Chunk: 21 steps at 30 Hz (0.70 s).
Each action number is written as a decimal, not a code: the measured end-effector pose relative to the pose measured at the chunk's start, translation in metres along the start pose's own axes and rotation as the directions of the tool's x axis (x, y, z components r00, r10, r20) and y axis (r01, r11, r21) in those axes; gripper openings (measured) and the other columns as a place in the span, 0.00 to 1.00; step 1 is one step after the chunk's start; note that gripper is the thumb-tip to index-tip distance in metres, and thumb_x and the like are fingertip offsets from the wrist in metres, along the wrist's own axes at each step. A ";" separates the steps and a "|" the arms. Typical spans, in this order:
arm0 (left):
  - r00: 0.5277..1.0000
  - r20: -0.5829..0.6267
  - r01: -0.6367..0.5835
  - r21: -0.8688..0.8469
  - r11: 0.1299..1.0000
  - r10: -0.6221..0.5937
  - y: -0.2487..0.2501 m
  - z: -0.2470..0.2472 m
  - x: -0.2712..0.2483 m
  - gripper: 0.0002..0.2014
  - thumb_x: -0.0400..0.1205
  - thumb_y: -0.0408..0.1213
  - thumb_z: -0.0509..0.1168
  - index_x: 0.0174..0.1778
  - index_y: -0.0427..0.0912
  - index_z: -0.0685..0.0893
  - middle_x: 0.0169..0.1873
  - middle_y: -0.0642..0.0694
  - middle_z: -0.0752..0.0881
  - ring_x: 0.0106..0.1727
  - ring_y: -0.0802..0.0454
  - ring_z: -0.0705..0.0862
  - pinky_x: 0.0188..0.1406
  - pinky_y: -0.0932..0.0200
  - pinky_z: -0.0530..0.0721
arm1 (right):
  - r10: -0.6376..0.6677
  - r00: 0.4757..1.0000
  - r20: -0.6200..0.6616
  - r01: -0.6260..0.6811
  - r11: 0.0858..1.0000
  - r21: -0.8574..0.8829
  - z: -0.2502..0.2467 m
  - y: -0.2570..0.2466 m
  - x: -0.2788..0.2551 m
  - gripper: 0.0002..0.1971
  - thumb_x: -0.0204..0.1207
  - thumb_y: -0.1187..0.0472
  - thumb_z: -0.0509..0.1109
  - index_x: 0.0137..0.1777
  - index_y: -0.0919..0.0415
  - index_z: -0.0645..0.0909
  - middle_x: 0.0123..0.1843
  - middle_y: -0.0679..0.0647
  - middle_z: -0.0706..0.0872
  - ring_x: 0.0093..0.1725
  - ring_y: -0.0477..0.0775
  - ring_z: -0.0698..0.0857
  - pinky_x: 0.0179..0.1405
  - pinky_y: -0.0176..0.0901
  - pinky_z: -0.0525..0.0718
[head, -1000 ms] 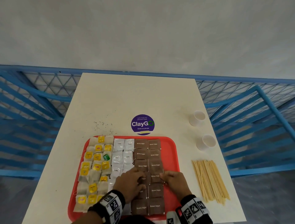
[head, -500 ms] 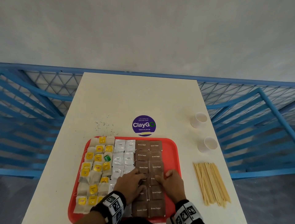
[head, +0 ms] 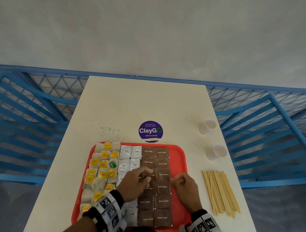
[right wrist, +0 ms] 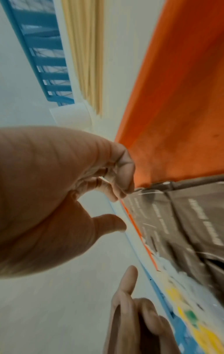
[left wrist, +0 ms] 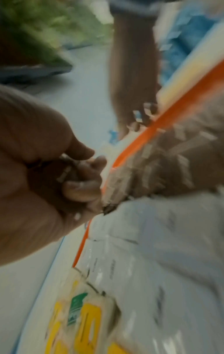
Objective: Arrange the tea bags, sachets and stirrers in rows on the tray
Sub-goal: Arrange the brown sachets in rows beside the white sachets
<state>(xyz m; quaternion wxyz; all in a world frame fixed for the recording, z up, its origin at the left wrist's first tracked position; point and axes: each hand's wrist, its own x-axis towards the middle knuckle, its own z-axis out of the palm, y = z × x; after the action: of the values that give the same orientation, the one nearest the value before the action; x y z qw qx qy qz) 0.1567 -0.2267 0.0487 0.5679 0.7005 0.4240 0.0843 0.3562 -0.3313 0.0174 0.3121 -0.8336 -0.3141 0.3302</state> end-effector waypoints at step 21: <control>0.876 0.482 0.265 -0.458 0.849 -0.013 0.059 -0.043 -0.016 0.21 0.89 0.42 0.59 0.71 0.30 0.72 0.55 0.34 0.90 0.24 0.51 0.84 0.18 0.64 0.73 | -0.384 0.902 0.196 0.287 0.874 0.392 -0.037 -0.125 -0.020 0.08 0.78 0.60 0.74 0.39 0.61 0.90 0.38 0.56 0.92 0.38 0.59 0.88 0.42 0.39 0.84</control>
<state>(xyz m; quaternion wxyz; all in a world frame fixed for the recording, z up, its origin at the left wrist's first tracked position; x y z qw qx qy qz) 0.1502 -0.2067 0.1202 0.8214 0.4907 0.2902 -0.0180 0.3331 -0.2817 0.1369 0.4646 -0.6433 -0.4298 0.4308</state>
